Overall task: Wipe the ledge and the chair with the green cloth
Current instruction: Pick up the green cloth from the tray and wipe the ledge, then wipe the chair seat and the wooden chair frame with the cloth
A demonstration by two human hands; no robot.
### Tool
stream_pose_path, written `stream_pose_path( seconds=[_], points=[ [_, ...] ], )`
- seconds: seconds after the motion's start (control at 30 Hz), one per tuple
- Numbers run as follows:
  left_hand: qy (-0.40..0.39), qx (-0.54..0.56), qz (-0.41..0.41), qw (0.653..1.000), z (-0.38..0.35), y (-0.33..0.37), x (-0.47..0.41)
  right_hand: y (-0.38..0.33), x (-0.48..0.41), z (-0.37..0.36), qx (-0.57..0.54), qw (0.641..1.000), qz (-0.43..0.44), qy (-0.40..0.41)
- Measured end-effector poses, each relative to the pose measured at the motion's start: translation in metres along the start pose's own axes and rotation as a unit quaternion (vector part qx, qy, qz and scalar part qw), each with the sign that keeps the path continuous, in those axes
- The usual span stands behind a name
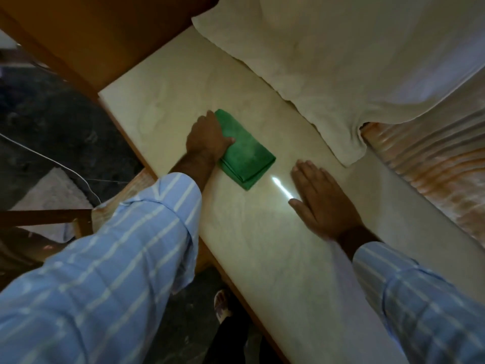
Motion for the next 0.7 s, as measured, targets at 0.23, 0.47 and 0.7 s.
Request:
stream_pose_path(
  seconds=[0.23, 0.47, 0.7],
  points=[
    [-0.067, 0.088, 0.074, 0.991, -0.007, -0.037, 0.053, -0.043, -0.067, -0.002, -0.167, 0.969, -0.181, 0.015],
    [-0.071, 0.299, 0.062, 0.949, 0.004, -0.09, 0.109, -0.092, -0.102, 0.006, -0.23, 0.957, -0.176, -0.027],
    [-0.022, 0.489, 0.197, 0.849, 0.014, -0.223, 0.154, -0.212, -0.121, -0.015, -0.33, 0.937, -0.103, -0.043]
  ],
)
Point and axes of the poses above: each hand's wrist, its own x-axis away from the middle knuckle, its own z-axis out of the back of the hand, y = z × x, the point moved 3 cm from there along -x, towards the middle knuckle, and after that the axes turned 3 degrees about y, right-handed, at the moved point
